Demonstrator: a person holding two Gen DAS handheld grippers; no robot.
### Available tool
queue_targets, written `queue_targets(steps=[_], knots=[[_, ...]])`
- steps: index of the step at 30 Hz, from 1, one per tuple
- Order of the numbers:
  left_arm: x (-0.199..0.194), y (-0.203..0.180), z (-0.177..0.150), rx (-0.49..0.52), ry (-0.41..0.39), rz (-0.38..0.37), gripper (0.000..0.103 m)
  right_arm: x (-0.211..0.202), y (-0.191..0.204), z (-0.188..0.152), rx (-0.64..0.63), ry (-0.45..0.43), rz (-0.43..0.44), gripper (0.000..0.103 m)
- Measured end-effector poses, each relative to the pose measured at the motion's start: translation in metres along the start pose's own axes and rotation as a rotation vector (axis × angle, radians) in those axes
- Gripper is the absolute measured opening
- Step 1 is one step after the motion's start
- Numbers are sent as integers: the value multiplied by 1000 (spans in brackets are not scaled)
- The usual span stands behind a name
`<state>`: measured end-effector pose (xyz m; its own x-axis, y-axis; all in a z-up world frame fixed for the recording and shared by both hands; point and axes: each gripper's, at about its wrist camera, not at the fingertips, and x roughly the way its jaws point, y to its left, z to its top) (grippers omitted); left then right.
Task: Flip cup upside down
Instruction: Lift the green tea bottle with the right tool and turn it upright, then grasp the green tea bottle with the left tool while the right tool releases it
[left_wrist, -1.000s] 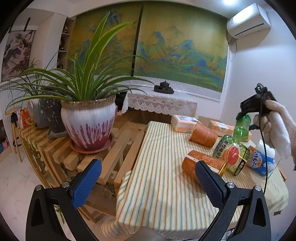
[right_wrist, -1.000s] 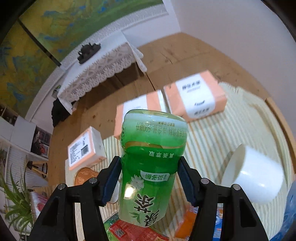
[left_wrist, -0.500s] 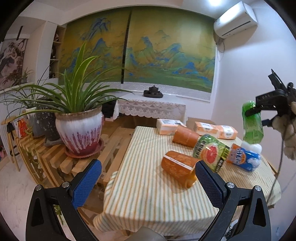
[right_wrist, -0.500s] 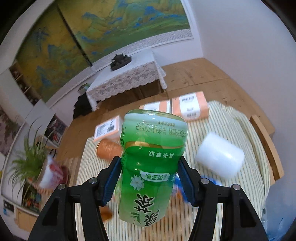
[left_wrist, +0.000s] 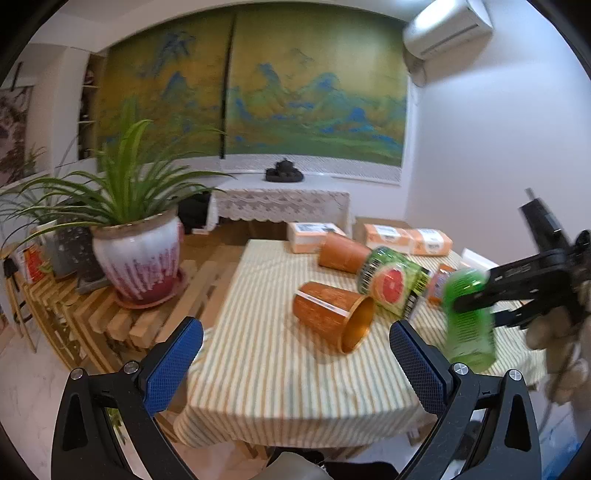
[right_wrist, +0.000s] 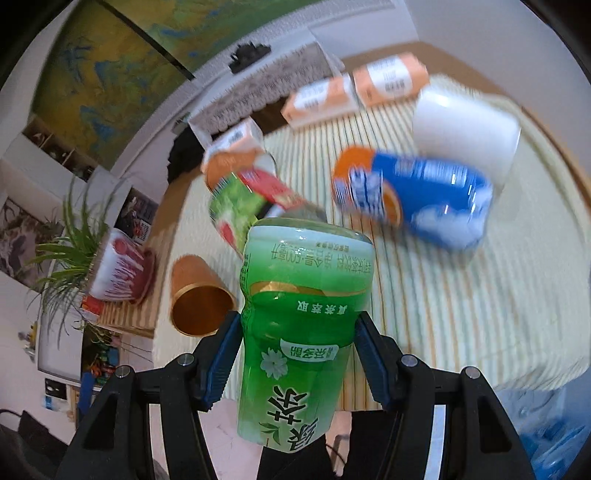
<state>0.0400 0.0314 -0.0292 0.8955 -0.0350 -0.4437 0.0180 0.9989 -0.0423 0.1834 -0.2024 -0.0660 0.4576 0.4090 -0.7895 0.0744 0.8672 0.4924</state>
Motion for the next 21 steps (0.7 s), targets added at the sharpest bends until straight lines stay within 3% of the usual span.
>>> queue_targets(steps=[3,9,12,21], knots=[[4,-7,3,30,26,-33,102,16,-8,-6,27,45,-2,58],[22,-21,13,52,95,-109,102,21,-12,-9,11,56,-9,64],[31,-29,17,75,125,-142,102,15,-8,-8,-27,19,-36,66],[69,-68,32,154,276,-244,102,-22,-21,-18,-56,-93,-3,66]])
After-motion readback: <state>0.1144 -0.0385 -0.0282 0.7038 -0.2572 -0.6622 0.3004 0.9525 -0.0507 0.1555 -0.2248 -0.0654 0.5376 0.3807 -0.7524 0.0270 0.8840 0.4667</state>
